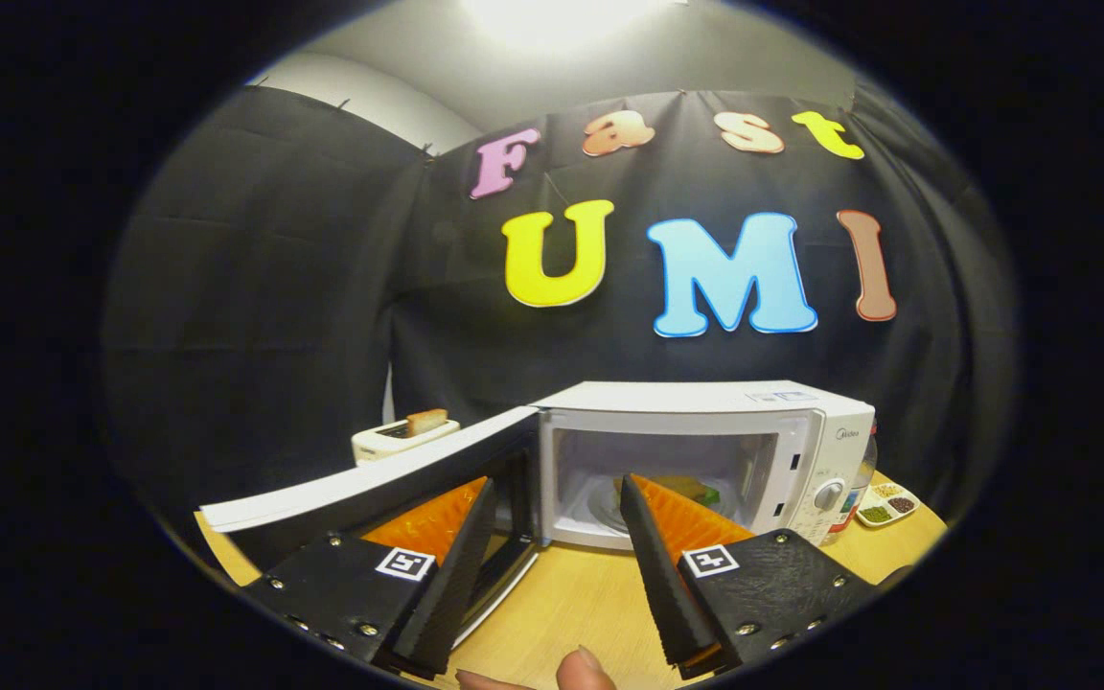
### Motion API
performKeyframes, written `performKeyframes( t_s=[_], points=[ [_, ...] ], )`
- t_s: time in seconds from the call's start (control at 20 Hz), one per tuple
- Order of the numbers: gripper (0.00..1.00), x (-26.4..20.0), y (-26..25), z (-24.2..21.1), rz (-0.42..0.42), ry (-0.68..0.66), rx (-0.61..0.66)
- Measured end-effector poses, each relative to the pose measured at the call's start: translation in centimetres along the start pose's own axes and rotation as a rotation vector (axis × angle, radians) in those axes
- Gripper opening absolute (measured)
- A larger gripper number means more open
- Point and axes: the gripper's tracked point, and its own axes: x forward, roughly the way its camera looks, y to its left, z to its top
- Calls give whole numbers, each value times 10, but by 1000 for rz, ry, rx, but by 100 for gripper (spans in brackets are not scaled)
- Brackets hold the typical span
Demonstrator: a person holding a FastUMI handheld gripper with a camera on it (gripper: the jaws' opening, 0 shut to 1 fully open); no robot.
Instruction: Open the microwave, put the food inside, and close the microwave door.
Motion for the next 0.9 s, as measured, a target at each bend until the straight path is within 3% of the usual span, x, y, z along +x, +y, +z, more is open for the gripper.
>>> performKeyframes(
  t_s=[0.25, 0.45, 0.6, 0.65, 0.7, 0.85, 0.9],
  points=[
    [79, -59, 75, 18, 201, -52, 7],
    [79, -79, 133, 1, 373, 1, 51],
    [74, -75, 138, -1, 359, -11, 26],
    [59, -74, 147, -8, 370, -2, 31],
    [54, -76, 155, -10, 394, 9, 42],
    [53, -78, 176, -13, 437, 8, 30],
    [52, -70, 168, -15, 360, 5, 5]
  ],
)
